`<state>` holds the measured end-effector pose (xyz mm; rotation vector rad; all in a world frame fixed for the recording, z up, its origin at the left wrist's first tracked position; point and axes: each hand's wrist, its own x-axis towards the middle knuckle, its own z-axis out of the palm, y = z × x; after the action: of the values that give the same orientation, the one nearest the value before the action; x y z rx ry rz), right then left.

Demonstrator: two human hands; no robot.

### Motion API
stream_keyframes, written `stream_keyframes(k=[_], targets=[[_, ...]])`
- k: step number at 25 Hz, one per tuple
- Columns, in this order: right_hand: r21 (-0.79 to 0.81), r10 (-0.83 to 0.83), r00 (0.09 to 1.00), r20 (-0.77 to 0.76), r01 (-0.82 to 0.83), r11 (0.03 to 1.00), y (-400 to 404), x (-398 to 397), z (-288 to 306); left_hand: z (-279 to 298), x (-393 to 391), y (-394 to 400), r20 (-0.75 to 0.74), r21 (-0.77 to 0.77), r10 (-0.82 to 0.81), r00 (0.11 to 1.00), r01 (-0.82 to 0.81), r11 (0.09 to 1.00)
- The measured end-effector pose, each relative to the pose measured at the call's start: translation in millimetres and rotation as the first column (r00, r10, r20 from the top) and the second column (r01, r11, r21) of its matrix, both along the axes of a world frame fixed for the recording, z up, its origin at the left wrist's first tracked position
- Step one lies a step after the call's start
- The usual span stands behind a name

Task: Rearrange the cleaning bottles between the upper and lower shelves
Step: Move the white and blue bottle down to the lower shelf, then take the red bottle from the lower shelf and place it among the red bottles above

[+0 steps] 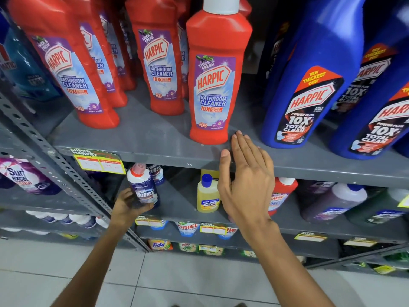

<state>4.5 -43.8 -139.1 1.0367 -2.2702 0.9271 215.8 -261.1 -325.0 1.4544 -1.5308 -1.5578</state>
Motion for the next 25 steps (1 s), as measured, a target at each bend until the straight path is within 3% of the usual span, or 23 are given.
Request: stream_keyframes(k=[2, 3, 6, 8, 12, 16, 20, 25], targets=[[-0.048, 0.093, 0.996, 0.008, -0.093, 0.995, 8.2, -2.2, -3.0, -11.8, 8.8, 41.0, 0.184, -0.042, 0.179, 0.966, -0.175, 0.984], [-0.104, 0.159, 0.987, 0.011, -0.157, 0.982, 17.0, -2.6, -7.6, -17.3, 9.7, 67.6, 0.229, -0.02, 0.193, 0.954, -0.194, 0.981], [-0.243, 0.344, 0.939, -0.018, -0.338, 0.909, 70.8, -4.2, -41.4, -30.6, -15.1, 156.7, 0.161, 0.12, 0.042, 0.986, -0.062, 0.991], [-0.244, 0.38, 0.925, 0.024, -0.363, 0.899, 120.7, -9.2, -76.3, -28.0, -47.2, 208.9, 0.107, 0.102, -0.101, 0.989, 0.09, 0.991], [-0.128, 0.212, 0.922, 0.323, -0.18, 0.975, 200.9, -50.1, -139.6, -1.3, -135.0, 283.7, 0.009, -0.076, -0.303, 0.953, 0.302, 0.95], [0.081, 0.063, 0.828, 0.557, -0.13, 0.988, 232.4, -99.9, -179.4, 20.6, -212.9, 325.2, -0.01, -0.307, -0.329, 0.944, 0.31, 0.9], [0.223, 0.041, 0.737, 0.675, -0.257, 0.941, 229.1, -136.0, -211.9, 11.3, -264.6, 338.9, -0.02, -0.247, -0.197, 0.98, 0.186, 0.951], [0.239, 0.042, 0.667, 0.744, -0.324, 0.915, 210.0, -153.8, -256.1, -8.3, -298.8, 331.3, 0.026, -0.199, -0.118, 0.993, 0.121, 0.973]])
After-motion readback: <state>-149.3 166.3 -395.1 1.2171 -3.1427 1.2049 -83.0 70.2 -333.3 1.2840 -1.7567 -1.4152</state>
